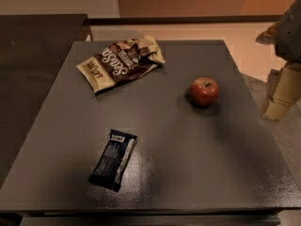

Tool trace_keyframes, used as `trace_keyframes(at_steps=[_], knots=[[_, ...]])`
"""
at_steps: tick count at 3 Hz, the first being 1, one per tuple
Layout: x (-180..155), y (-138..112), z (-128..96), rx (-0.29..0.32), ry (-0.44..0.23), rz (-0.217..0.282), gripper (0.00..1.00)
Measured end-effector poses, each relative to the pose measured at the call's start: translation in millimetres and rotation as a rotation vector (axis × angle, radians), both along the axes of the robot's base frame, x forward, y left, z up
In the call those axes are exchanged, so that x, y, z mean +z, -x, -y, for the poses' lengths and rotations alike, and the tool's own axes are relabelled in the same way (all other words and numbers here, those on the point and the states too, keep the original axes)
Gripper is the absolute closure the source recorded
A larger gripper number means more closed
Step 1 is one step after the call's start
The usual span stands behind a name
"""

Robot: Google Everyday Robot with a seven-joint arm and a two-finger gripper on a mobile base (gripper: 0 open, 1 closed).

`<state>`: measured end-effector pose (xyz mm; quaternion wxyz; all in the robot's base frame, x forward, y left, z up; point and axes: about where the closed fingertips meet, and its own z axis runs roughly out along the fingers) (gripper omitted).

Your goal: Move rxbar blueberry near apple

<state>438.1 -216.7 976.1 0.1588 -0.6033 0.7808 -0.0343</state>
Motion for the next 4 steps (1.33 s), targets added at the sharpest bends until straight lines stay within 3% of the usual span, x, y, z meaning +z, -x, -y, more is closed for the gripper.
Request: trace_keyframes(at_steps=[2,3,4], knots=[[1.4,-1.1,-4.0,0.021,-0.001,-0.003,0.00],[-1.2,-0.6,-20.3,0.101,0.008,-0.010,0.00],[-12.1,1.5,-53.7,0.245,0.020,-0.033,0.00]])
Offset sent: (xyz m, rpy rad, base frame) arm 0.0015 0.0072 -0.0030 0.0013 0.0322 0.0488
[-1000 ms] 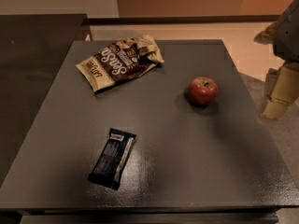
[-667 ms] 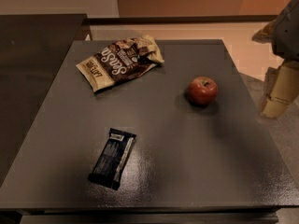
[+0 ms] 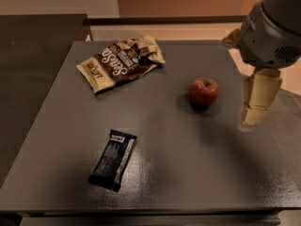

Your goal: Move rxbar blueberry near apple

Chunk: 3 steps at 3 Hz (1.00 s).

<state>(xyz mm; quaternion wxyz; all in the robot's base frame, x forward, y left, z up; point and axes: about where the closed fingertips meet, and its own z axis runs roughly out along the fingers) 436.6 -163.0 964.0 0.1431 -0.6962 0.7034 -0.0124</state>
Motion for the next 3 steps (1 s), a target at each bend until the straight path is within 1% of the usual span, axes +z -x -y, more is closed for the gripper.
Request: trace_keyframes(at_steps=[2,3], knots=[[-21.2,6.9,-74.5,0.306,0.010,-0.028,0.00],[-33.4,9.8,-117.7,0.464,0.002,-0.040,0.00]])
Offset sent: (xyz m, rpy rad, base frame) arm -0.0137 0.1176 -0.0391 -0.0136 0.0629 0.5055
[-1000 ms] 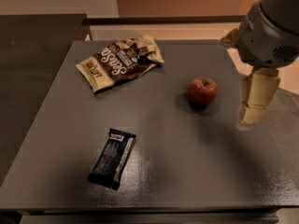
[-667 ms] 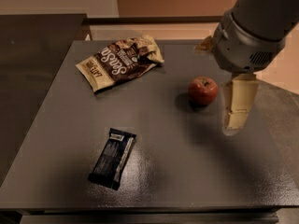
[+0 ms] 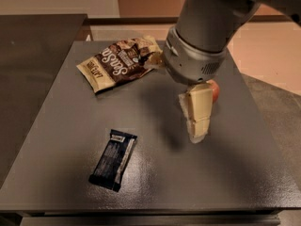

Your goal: Move rxbar blueberry near apple

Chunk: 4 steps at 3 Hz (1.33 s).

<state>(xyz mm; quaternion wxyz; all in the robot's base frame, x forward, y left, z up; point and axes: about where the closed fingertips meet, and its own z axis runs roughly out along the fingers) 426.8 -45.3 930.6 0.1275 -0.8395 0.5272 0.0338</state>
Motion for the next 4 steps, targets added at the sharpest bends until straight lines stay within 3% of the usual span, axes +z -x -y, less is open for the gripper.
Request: trace_keyframes(at_steps=[2,4], knots=[[-36.3,12.7,-57.6,0.239,0.027,-0.062,0.00],[-72.9,30.5,-83.6,0.415,0.057,-0.084,0.00]])
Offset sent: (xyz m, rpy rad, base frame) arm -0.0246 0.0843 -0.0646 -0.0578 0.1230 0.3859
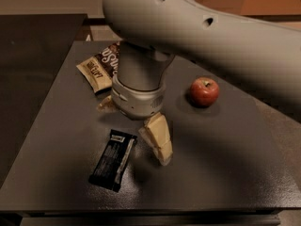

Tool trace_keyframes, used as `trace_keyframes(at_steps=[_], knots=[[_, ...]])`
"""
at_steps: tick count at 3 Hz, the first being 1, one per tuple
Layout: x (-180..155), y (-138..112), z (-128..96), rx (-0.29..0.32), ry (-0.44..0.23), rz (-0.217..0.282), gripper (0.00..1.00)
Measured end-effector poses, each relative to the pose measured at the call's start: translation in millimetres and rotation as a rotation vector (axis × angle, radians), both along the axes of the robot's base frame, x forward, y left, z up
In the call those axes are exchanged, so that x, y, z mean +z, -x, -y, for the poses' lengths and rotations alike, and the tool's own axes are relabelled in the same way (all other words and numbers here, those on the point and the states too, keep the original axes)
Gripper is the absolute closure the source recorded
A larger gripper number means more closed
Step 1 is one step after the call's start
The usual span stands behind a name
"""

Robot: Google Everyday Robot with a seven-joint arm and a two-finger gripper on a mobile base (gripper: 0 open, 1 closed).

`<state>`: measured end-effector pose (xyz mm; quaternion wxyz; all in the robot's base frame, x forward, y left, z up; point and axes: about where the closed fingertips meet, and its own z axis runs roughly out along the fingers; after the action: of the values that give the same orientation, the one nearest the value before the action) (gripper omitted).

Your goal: Move rxbar blueberry near apple

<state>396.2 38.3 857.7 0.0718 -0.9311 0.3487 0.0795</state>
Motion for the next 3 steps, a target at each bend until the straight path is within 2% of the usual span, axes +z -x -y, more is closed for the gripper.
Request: trace_keyframes(at_steps=[2,3], knots=[[-28.0,17.1,-17.4,0.101,0.043,-0.020,0.00],[-33.1,20.7,-25.0,0.127,0.062,-0.028,0.18]])
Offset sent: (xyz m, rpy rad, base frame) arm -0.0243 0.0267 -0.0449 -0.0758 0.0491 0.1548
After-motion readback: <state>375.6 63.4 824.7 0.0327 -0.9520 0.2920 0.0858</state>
